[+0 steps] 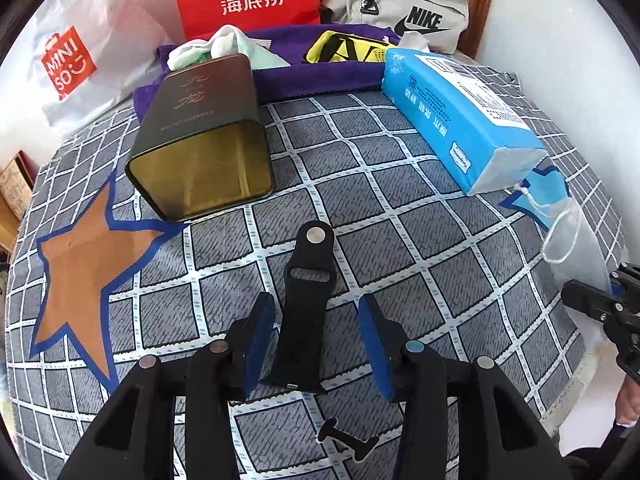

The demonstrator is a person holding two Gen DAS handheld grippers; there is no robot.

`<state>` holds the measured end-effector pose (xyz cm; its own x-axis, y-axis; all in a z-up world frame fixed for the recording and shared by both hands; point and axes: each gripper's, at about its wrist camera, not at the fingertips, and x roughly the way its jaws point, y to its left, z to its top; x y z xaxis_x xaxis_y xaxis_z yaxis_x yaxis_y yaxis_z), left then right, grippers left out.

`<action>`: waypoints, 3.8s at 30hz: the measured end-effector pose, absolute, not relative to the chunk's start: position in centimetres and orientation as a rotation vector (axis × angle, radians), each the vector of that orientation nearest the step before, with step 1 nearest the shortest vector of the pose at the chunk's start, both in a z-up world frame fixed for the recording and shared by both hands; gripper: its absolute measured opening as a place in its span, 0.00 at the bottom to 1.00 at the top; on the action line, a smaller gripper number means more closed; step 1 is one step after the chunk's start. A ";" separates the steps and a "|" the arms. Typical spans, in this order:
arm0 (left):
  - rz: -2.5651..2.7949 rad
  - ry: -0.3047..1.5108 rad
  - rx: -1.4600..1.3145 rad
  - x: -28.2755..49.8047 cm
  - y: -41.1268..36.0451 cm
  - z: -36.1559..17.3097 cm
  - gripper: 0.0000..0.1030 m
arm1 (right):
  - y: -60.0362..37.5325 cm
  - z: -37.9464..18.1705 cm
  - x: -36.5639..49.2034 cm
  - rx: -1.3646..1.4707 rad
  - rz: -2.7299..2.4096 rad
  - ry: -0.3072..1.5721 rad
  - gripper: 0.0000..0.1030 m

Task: Organize soft objects
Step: 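Grasp the black strap with the left gripper while the right gripper lifts the mesh bag, then carry the black strap and white mesh bag toward the purple towel with both grippers, then lower the strap and mesh bag onto the purple towel and open both grippers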

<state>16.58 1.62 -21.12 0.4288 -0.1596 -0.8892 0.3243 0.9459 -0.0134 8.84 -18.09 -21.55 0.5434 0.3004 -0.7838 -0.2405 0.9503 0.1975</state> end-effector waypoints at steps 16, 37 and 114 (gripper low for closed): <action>-0.213 1.135 0.042 14.9 4.1 -20.5 0.20 | -19.4 -23.7 8.9 0.068 0.195 1.021 0.09; -0.203 1.059 -0.088 13.2 6.5 -15.8 0.20 | -19.2 -15.4 7.1 0.067 0.253 0.876 0.09; -0.176 0.909 -0.143 40.6 5.8 -9.1 0.20 | -17.8 -9.3 39.0 0.040 0.290 0.753 0.06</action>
<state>40.61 5.81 -9.09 0.6021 -0.2117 -0.7698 0.0910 0.9761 -0.1972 39.02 -17.78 -9.30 0.6917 0.2741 -0.6681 -0.2456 0.9593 0.1393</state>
